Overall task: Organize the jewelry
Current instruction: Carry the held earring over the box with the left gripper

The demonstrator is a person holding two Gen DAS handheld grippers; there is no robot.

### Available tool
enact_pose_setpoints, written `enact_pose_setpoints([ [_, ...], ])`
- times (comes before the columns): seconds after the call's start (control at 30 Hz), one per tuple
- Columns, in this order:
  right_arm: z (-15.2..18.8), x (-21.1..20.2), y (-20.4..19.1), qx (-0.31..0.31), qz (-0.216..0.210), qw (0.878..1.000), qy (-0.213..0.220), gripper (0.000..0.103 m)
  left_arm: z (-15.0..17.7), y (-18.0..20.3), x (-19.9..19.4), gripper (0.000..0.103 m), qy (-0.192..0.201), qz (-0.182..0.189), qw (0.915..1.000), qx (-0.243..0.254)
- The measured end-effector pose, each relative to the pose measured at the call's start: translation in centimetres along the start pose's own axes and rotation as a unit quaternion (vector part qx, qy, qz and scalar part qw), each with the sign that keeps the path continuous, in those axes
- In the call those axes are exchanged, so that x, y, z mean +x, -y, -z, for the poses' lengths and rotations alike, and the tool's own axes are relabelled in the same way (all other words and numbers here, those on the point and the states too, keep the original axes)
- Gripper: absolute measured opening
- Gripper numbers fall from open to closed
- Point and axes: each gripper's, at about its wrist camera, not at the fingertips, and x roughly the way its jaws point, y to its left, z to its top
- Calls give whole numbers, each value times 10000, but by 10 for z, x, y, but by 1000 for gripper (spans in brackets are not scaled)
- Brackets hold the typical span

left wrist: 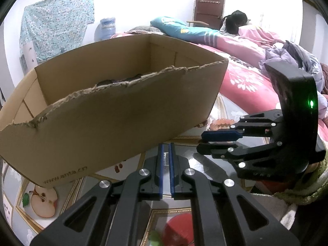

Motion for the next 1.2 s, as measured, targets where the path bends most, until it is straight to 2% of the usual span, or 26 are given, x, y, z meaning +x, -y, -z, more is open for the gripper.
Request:
enact_pose_setpoints([
  [0.1,6,-1,-11,-126,232,9996,54,10,0,0,0,4,6,-2,10000,-4],
  [0.47,4,-6,-7,27,194,9997,109,9,0,0,-10,4,100,-76,9999,-12],
  [0.63,-3,-28,-5,-35,96,9994,323,9,-2,5,-26,4,246,-127,9996,-3],
  [0.77,-8,-53,-8,-129,-58,9979,627,9,-11,5,-48,4,477,4,9988,-100],
  [1.03,-49,-86,-5,7,-443,9898,1356,9,-43,-8,-87,4,1092,141,9938,-185],
  [1.2,-87,-71,2,182,-354,9870,1555,9,-69,-27,-74,4,1010,-99,9944,-279],
])
